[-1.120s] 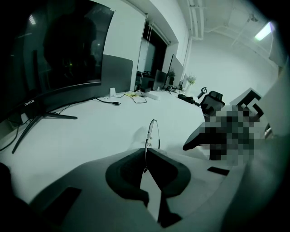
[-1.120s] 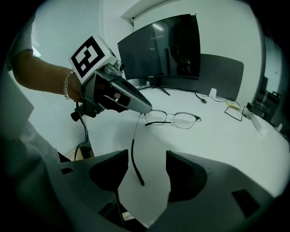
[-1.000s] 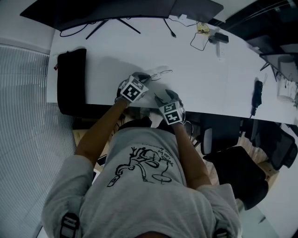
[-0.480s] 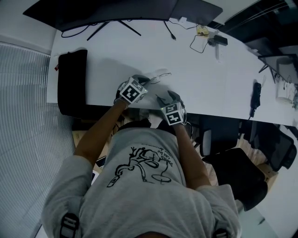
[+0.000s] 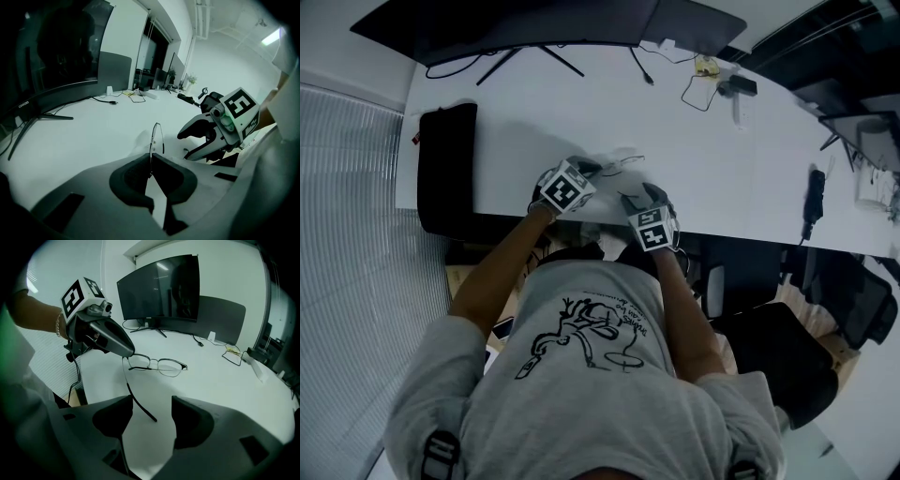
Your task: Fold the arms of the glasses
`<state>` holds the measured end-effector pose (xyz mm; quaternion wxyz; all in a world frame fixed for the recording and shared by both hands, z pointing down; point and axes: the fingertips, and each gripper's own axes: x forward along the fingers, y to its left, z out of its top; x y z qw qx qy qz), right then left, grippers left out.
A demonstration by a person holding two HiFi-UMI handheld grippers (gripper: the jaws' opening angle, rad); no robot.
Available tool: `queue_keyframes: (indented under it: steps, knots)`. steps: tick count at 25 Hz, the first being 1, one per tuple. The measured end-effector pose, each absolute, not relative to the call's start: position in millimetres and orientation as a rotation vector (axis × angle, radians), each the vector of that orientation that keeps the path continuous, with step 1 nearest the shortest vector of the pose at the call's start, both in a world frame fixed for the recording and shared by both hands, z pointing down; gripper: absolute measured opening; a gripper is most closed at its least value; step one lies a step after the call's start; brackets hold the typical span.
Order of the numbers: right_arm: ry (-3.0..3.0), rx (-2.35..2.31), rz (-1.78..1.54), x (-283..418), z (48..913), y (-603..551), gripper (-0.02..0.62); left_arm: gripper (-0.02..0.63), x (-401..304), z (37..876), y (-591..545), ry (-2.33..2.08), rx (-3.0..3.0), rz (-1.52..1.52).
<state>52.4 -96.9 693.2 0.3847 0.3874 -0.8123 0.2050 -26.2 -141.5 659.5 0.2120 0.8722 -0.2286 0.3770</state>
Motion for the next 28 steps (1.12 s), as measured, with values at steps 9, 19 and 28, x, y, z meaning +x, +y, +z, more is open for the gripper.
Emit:
queue_keyframes:
  steps: [9,19,28]
  knots:
    - [-2.067,0.999,0.534,58.1,693.0,-103.9,0.262,0.031,-24.8,654.6,-132.6,-0.558,2.415,1.065]
    - [-2.057,1.005,0.532,61.7,695.7,-120.4,0.259,0.032,-26.4,656.7,-129.5,-0.497,2.413,1.078]
    - [-2.052,1.01,0.534,61.7,697.2,-129.4,0.255,0.032,-26.3,661.7,-124.8,-0.448,2.412,1.094]
